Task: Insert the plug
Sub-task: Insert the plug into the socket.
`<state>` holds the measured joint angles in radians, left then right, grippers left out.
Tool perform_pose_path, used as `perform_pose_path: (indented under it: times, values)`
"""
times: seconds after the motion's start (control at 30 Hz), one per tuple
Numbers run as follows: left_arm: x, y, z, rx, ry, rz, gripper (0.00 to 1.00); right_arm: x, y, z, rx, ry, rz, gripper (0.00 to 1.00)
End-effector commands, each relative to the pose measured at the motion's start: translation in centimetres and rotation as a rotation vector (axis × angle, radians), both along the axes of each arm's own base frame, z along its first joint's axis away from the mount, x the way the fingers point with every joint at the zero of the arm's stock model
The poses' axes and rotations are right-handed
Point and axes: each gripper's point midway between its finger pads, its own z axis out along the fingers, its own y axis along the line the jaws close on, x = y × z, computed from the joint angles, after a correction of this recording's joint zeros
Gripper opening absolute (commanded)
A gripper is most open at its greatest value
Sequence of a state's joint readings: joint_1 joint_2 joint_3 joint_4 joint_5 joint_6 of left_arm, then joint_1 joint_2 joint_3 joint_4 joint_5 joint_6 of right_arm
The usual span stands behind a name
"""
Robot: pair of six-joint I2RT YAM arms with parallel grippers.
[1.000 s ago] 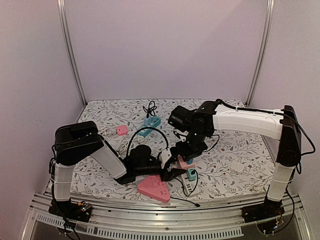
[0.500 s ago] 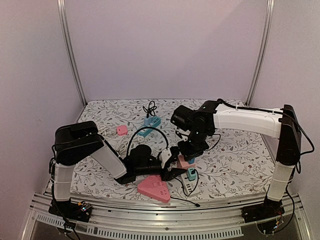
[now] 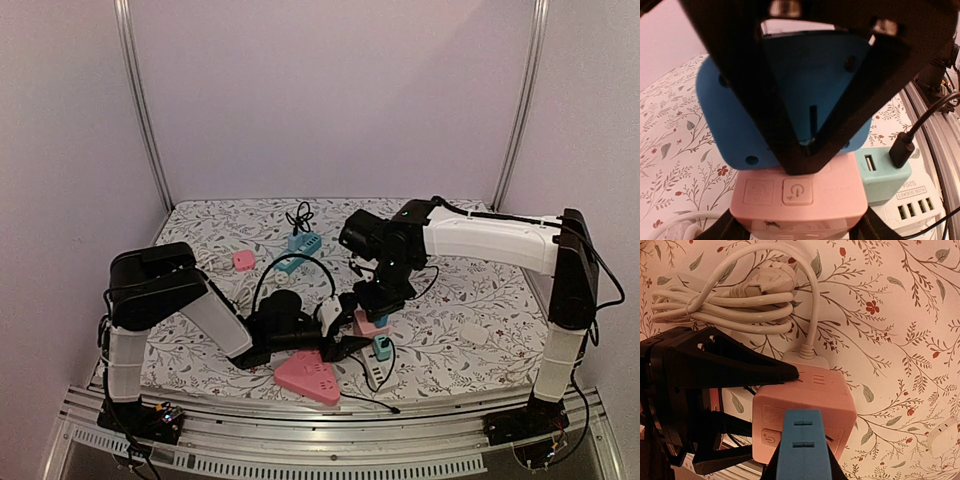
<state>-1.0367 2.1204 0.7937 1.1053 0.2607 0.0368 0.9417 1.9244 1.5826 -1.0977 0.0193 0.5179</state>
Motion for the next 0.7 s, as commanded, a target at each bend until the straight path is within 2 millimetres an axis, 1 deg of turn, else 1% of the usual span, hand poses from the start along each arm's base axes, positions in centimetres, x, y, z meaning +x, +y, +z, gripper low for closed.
perform_pose_path:
  times: [0.0,0.07,0.13,0.23,0.3,0.37,0.43,0.53,0.6,0.67]
  values:
    - [-2.2,-0.7,2.8,-0.050,-0.101,-0.116,0.00,-2.3,-4.2,-9.2,-0.258,0.126,0.029,0.04]
    - [-2.4,-0.7,2.7,-0.049,-0.095,-0.122,0.00,-1.7,-4.0,-8.1,-0.260,0.097,0.038,0.14]
    - [-2.3,-0.7,2.8,-0.051,-0.099,-0.120,0.00,-0.9,-3.1,-6.4,-0.232,0.064,0.048,0.26]
    - [-2.3,-0.8,2.8,-0.049,-0.104,-0.118,0.00,-0.1,-2.0,-4.5,-0.192,0.037,0.055,0.43]
    - [-2.3,-0.8,2.9,-0.049,-0.106,-0.119,0.00,0.4,-1.4,-3.3,-0.169,0.015,0.056,0.48]
    - [-2.4,-0.8,2.9,-0.050,-0.109,-0.120,0.00,0.8,-1.2,-2.0,-0.158,-0.010,0.059,0.50]
    - [-2.4,-0.8,3.0,-0.051,-0.107,-0.123,0.00,1.0,-1.3,-1.3,-0.155,-0.027,0.060,0.52]
    - [-2.5,-0.9,3.0,-0.051,-0.108,-0.124,0.00,1.0,-1.0,-0.4,-0.135,-0.032,0.066,0.57]
    - [-2.5,-0.9,2.9,-0.047,-0.109,-0.128,0.00,1.1,-0.3,0.5,-0.099,-0.036,0.081,0.60]
    - [-2.6,-1.0,2.8,-0.044,-0.109,-0.129,0.00,1.2,0.8,1.7,-0.040,-0.042,0.101,0.67]
